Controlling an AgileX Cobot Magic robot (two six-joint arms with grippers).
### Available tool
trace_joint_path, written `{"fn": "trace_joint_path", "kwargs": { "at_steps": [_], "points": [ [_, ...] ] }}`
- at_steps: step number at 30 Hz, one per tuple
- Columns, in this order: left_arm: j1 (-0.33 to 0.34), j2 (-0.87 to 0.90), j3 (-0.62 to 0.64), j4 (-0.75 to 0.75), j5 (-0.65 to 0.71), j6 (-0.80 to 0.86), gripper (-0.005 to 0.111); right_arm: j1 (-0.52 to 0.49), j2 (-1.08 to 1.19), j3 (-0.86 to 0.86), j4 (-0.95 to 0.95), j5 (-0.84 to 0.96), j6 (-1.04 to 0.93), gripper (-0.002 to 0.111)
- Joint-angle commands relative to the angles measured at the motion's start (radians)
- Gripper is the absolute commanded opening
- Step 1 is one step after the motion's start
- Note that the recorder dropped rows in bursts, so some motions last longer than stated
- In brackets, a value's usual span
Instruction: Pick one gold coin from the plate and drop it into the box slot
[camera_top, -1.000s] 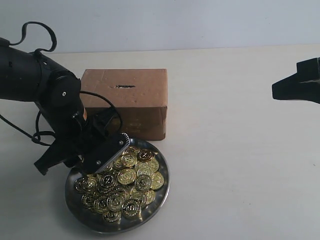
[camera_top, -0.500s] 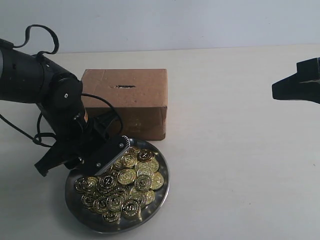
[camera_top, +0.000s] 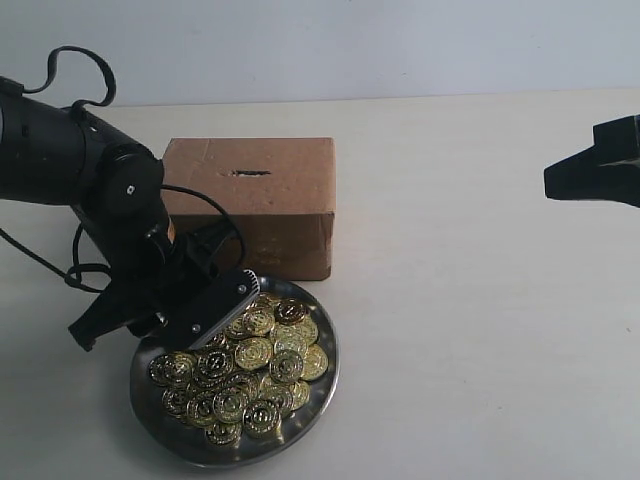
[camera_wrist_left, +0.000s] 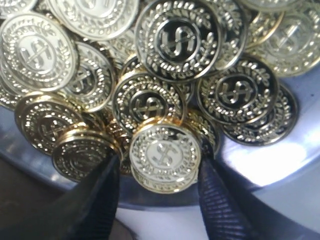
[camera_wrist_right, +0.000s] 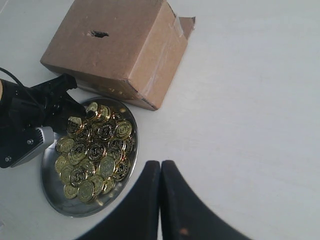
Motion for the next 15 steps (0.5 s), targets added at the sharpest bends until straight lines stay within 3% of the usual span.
{"fn": "trace_joint_path", "kwargs": {
  "at_steps": [1, 15],
  "points": [
    [0.001, -0.009, 0.002, -0.01, 0.007, 0.003, 0.048, -0.005, 0.0, -0.005, 0.011, -0.007, -0.013, 0.0],
    [0.001, -0.01, 0.002, -0.055, 0.007, 0.025, 0.048, -0.005, 0.0, -0.005, 0.011, -0.007, -0.013, 0.0]
  ]
}}
